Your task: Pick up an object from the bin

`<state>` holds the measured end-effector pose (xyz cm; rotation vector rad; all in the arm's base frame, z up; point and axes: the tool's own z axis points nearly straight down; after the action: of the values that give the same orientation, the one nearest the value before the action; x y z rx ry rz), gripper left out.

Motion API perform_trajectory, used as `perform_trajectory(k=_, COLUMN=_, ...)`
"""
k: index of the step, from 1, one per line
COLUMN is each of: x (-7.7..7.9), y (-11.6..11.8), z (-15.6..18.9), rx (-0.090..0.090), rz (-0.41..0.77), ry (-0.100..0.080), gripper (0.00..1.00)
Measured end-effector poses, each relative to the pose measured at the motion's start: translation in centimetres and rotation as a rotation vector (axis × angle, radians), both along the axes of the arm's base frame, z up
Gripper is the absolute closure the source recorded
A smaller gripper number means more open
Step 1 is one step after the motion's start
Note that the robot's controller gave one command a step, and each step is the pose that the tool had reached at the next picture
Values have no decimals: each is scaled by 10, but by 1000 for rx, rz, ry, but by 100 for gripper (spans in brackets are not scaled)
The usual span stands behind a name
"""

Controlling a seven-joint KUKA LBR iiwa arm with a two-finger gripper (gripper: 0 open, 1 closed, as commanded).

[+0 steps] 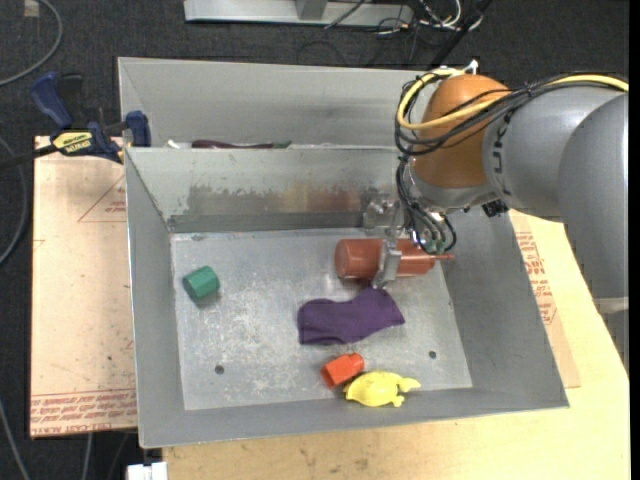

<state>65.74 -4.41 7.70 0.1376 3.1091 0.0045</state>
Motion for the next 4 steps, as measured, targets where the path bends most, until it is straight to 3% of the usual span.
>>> perform_trajectory(k=1, x=-3, y=1, z=-7, rx=-4, rz=37, ry=5, gripper=100)
perform_trajectory(k=4, x=-4, y=1, z=0, rx=-4, rz=44, ry=8, gripper=100)
